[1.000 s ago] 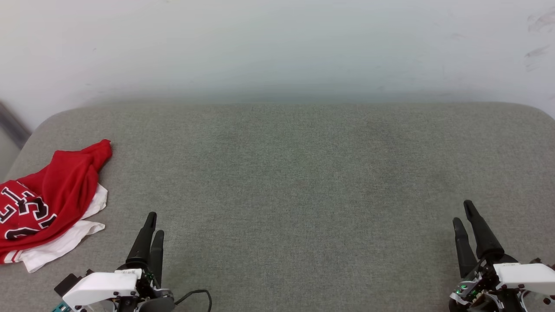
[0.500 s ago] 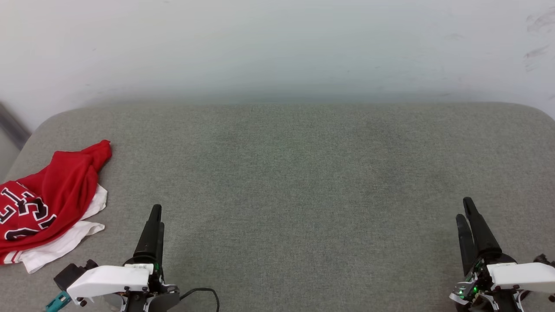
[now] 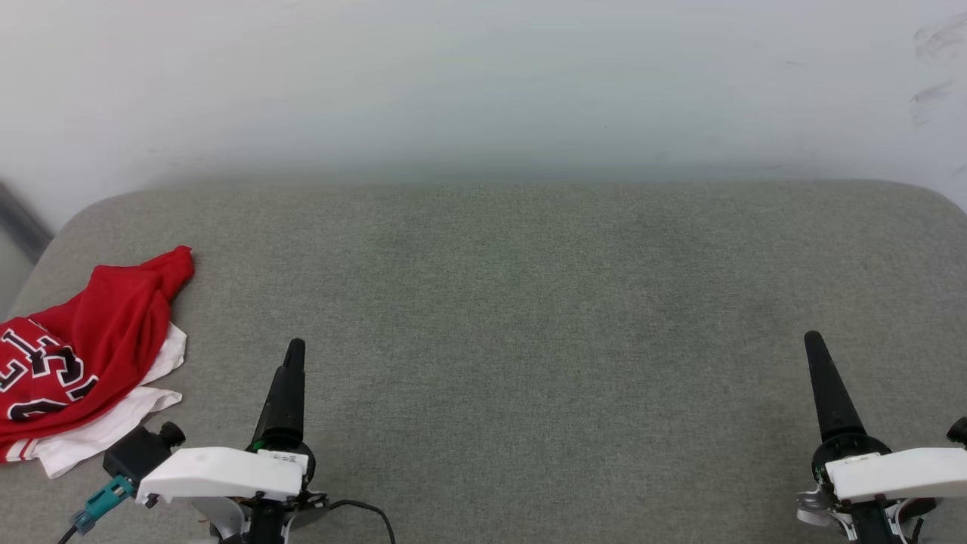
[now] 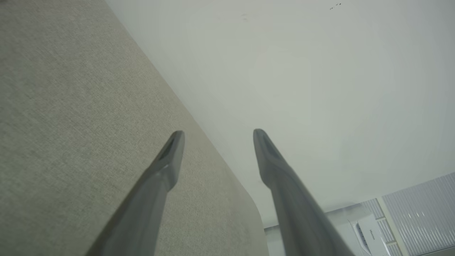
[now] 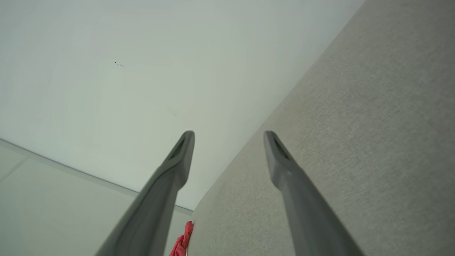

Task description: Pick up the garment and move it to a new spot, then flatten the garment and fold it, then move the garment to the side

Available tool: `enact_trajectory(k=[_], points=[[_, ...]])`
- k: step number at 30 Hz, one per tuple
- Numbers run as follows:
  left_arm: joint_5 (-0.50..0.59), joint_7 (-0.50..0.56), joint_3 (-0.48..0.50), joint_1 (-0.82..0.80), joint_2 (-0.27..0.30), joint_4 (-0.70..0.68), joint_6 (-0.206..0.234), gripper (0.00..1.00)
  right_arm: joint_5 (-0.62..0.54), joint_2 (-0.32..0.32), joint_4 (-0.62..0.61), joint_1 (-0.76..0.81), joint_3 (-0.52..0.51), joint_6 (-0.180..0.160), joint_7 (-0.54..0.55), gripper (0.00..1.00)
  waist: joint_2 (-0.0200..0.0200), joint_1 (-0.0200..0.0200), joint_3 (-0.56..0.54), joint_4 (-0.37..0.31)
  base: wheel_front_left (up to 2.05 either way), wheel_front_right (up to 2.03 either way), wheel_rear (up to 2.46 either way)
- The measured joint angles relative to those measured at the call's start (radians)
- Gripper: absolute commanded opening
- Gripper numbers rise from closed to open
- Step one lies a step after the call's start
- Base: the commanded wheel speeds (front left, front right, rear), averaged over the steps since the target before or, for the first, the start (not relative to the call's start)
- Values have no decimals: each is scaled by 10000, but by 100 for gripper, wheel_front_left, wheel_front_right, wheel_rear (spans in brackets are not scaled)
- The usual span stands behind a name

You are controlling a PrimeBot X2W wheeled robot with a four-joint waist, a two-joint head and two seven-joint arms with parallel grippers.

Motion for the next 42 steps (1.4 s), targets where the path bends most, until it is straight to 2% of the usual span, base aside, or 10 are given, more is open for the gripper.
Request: enact_trajectory(k=[10,18,29,42], points=[[2401,-347,-328,-3,4,-167,90,100,-2508,67,-734,186,52,0,105,100,0,0,-5,-49,0,0,0],[4004,-610,-489,-3,48,-167,176,100,-4000,84,-1058,304,113,0,336,100,0,0,-26,-74,0,0,0],[5804,-938,-721,-1,255,-136,433,100,-5795,90,-1436,353,-38,2,606,100,0,1,-55,-58,0,0,0],[7315,-1271,-1037,-12,426,-79,639,100,-7469,98,-1891,531,-113,0,708,100,0,0,-64,-110,0,0,0]])
